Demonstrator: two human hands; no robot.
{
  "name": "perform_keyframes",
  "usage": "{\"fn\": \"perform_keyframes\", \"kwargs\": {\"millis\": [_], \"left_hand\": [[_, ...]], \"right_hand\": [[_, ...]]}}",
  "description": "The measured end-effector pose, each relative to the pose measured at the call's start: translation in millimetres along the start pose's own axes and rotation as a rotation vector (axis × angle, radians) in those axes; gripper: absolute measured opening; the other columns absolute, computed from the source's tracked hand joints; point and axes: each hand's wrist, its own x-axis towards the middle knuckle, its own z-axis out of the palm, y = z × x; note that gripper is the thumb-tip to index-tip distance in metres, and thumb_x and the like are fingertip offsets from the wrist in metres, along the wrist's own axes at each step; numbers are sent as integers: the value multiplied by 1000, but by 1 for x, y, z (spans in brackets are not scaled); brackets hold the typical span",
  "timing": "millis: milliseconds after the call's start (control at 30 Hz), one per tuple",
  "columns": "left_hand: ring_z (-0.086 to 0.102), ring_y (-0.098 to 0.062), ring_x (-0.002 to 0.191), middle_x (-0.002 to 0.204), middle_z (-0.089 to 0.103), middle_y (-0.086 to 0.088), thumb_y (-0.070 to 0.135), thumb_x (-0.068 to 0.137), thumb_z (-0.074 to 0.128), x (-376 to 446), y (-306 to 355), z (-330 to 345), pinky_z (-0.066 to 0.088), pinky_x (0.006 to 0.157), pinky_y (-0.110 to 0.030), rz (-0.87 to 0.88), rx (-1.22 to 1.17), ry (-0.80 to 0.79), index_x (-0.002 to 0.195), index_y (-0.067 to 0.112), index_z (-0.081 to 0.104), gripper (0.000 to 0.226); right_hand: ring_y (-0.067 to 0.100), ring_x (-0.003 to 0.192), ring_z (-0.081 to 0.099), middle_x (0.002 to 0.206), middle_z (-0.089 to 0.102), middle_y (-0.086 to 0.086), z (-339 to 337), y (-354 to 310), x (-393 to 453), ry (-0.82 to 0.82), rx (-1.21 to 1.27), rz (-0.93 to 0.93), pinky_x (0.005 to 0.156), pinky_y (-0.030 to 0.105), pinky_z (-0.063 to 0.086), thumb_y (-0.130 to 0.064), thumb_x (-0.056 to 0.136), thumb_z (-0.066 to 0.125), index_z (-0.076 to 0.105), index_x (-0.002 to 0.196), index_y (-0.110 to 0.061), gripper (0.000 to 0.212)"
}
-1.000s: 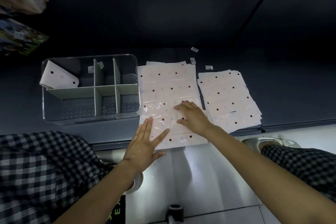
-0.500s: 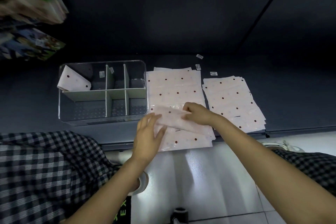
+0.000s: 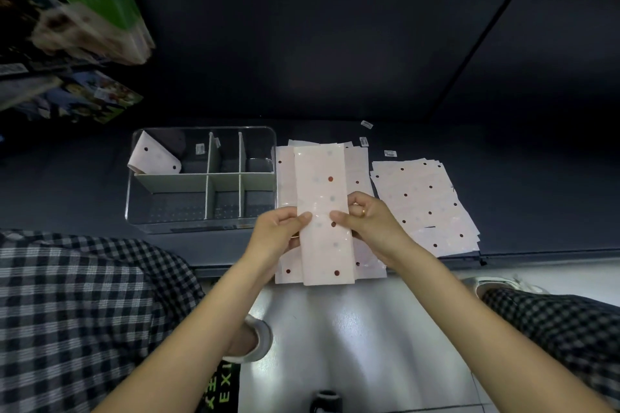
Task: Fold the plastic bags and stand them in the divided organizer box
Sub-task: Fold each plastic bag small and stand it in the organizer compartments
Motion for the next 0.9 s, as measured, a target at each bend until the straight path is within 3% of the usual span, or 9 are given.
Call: {"fn": "perform_keyframes", "kwargs": {"millis": [200,267,400,533,600,667,800,900], "left_hand": [[68,-11,67,74,70,-3,0,89,58,-3,12,-12,55,62,-20,23,44,-52,86,4,67,10],[67,-11,65,70,71,0,-4,88,58,-4,16,-13,54,61,-19,46,23,-74,85,4,67,13],[68,-11,70,73,72,-2,-10,89,50,-7,23,-16,54,64,-18,91,59,-99,77,4,70,28],[65,-11,69,77,69,1,2,94,50,-7,25,-17,55,64,-23,71,-22,-69,90,14,72,26],[64,-11,67,77,67,1,20,94,55,-7,23,-15,54,66,-25,11,-57,-69,100,17,70,17],[66,-11,69,78,70,0,32,90,59,-7,19,-11,53,65,-24,-45,-5,-69,96,13,71,23],[68,-10,69,81,73,-3,17,88,64,-8,14,-6,54,62,-19,-32,-17,25,82,10,72,12],[64,-7,63,71,71,3,11,86,66,-6,16,-9,52,62,-21,173,141,152,71,14,72,16]], "right_hand": [[10,64,67,71,73,1,-8,-8,-11,25,-39,-82,61,16,52,0,83,65,68,79,-10,11],[11,65,66,71,73,3,-8,-9,-14,38,-14,-90,63,17,53,4,84,62,71,80,-10,17],[16,58,51,51,58,-2,-4,-9,-17,96,-51,-144,66,24,49,10,84,53,73,69,-16,36],[19,70,63,69,70,4,2,-10,-20,158,-88,-237,73,31,53,12,82,52,72,65,-19,41],[16,73,66,76,72,0,4,-10,-19,182,-96,-265,72,29,54,13,82,51,71,64,-21,44],[14,75,67,78,73,-1,4,-10,-20,193,-101,-286,69,25,56,15,81,51,70,64,-19,43],[12,84,69,88,74,-1,1,-12,-22,147,-129,-285,72,19,54,14,82,50,70,70,-14,36],[4,100,64,101,71,-11,0,-18,-24,156,-274,-330,88,14,47,9,86,45,72,82,-22,42]]}}
